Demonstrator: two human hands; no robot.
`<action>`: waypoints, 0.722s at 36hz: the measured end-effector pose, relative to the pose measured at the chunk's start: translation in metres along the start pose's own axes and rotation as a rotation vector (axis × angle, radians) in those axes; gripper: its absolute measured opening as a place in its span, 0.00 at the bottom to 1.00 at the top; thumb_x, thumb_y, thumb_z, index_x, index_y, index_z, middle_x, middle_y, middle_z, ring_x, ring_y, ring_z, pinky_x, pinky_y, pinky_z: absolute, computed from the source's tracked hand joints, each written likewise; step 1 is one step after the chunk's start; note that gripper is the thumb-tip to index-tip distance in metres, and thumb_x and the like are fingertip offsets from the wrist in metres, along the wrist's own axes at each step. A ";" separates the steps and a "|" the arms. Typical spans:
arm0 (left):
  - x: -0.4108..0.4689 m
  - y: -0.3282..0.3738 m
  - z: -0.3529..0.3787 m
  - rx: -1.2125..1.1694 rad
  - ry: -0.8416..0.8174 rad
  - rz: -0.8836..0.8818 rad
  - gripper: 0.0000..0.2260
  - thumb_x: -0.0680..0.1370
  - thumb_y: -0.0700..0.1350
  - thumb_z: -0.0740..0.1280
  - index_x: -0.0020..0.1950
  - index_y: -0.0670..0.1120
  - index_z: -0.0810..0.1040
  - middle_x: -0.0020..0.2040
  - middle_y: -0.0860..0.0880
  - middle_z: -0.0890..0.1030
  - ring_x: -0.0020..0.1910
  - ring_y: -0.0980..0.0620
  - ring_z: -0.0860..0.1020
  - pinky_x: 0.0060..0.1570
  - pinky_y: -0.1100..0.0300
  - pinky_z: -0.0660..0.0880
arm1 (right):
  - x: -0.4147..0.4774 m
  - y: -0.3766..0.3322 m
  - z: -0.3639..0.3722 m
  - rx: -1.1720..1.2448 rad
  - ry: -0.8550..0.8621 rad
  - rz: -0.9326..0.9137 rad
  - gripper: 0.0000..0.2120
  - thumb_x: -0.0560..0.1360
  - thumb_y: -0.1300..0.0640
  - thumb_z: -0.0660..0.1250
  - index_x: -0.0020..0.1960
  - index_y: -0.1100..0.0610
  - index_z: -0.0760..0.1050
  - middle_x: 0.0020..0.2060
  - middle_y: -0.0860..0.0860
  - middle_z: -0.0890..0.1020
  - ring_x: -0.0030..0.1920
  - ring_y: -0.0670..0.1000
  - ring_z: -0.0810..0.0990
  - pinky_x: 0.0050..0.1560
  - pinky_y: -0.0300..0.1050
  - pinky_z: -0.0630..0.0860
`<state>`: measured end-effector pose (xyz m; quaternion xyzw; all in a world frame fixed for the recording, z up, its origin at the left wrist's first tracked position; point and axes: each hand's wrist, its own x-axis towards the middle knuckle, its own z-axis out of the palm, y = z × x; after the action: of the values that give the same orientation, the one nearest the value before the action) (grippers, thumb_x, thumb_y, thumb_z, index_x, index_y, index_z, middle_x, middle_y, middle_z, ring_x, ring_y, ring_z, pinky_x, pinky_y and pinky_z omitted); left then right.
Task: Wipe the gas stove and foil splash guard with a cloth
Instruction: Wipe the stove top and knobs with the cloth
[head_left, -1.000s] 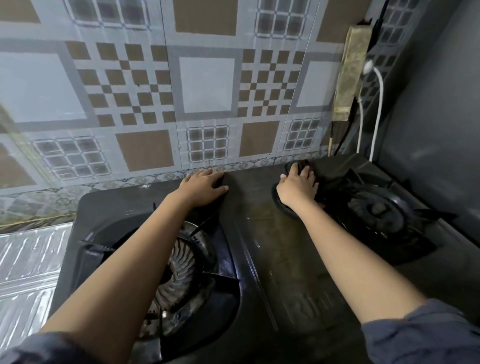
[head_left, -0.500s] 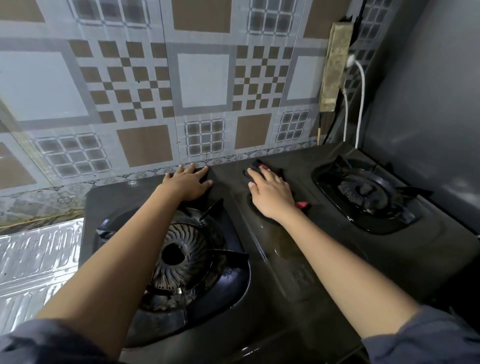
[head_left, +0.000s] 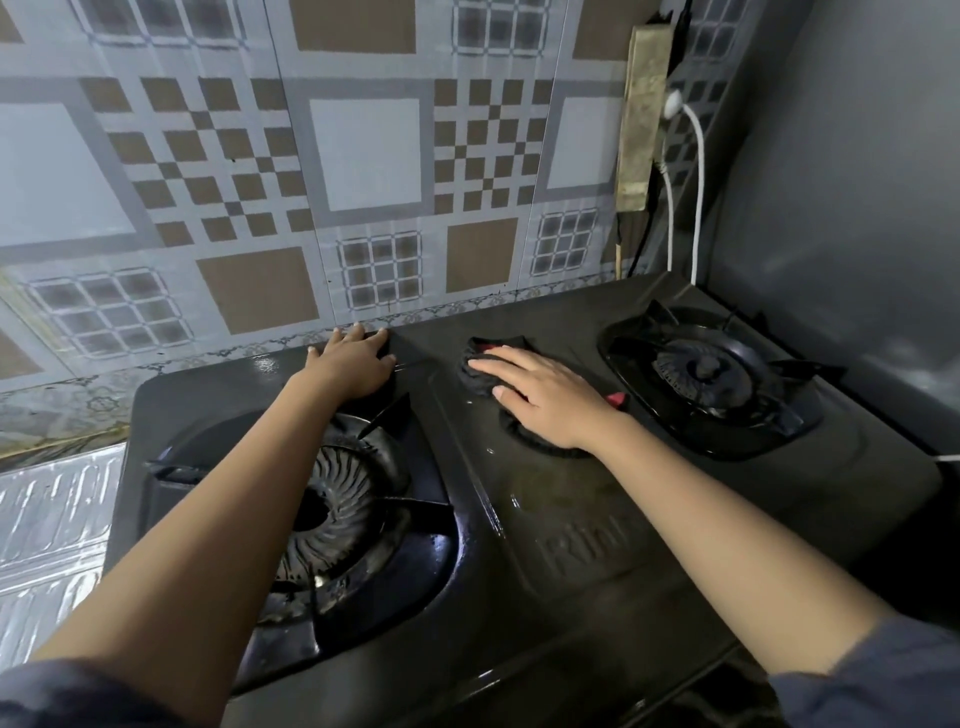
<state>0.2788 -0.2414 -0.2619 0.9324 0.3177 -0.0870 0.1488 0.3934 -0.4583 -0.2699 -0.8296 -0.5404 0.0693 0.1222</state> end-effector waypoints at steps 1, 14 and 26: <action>0.000 0.004 0.001 -0.006 0.008 0.005 0.25 0.82 0.53 0.52 0.77 0.51 0.50 0.78 0.45 0.47 0.77 0.43 0.45 0.73 0.41 0.44 | 0.004 0.006 -0.002 0.000 0.000 0.019 0.20 0.81 0.50 0.51 0.73 0.44 0.58 0.74 0.45 0.59 0.74 0.48 0.57 0.72 0.47 0.55; -0.005 0.043 -0.002 -0.031 -0.045 0.098 0.25 0.81 0.50 0.55 0.77 0.49 0.52 0.78 0.44 0.47 0.77 0.45 0.46 0.75 0.45 0.47 | 0.008 0.026 0.006 0.049 0.231 0.454 0.22 0.80 0.49 0.51 0.73 0.48 0.59 0.75 0.51 0.60 0.73 0.55 0.59 0.72 0.52 0.57; -0.002 0.025 0.004 -0.080 -0.033 0.152 0.26 0.80 0.54 0.57 0.76 0.53 0.54 0.78 0.48 0.48 0.77 0.48 0.46 0.74 0.46 0.44 | 0.016 -0.033 0.024 0.018 0.220 0.351 0.21 0.80 0.49 0.50 0.73 0.45 0.58 0.75 0.51 0.59 0.75 0.54 0.55 0.74 0.54 0.52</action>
<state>0.2930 -0.2627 -0.2594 0.9456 0.2466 -0.0780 0.1975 0.3648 -0.4282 -0.2834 -0.9124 -0.3705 0.0035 0.1741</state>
